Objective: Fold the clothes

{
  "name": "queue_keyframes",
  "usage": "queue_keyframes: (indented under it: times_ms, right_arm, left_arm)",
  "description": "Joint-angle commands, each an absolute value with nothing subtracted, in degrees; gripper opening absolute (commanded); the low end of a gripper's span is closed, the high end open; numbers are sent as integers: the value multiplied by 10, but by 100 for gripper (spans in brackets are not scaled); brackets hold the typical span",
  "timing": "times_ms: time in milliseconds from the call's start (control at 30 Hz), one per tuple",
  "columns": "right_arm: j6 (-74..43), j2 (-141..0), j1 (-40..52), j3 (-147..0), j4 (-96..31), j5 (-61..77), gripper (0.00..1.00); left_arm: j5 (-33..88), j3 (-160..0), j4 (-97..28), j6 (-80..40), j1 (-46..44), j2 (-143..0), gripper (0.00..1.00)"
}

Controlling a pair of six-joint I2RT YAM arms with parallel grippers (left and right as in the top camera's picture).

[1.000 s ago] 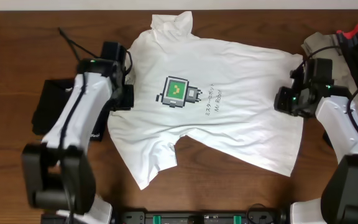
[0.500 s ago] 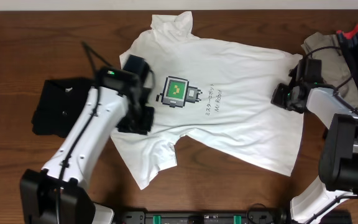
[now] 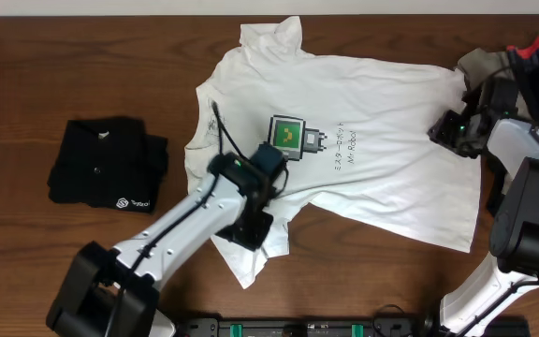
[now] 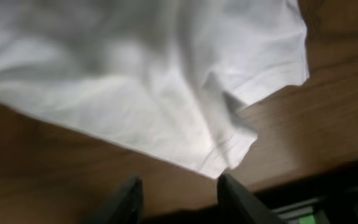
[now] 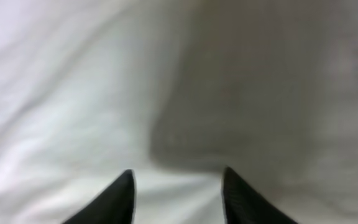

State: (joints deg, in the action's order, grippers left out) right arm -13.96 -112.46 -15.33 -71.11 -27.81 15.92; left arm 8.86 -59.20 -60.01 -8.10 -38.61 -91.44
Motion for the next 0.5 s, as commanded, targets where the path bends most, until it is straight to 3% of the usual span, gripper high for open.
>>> queue_keyframes:
  times_ms: [0, 133, 467]
  right_arm:
    - [-119, -1105, -155, -755, -314, 215, 49]
    - [-119, -1063, -155, -770, -366, 217, 53]
    - [-119, -988, -154, -769, -435, 216, 55]
  left_arm:
    - [90, -566, -576, -98, -409, -908, 46]
    - [90, -534, -532, -98, -430, -908, 55]
    - [93, -495, -521, -126, -434, -909, 57]
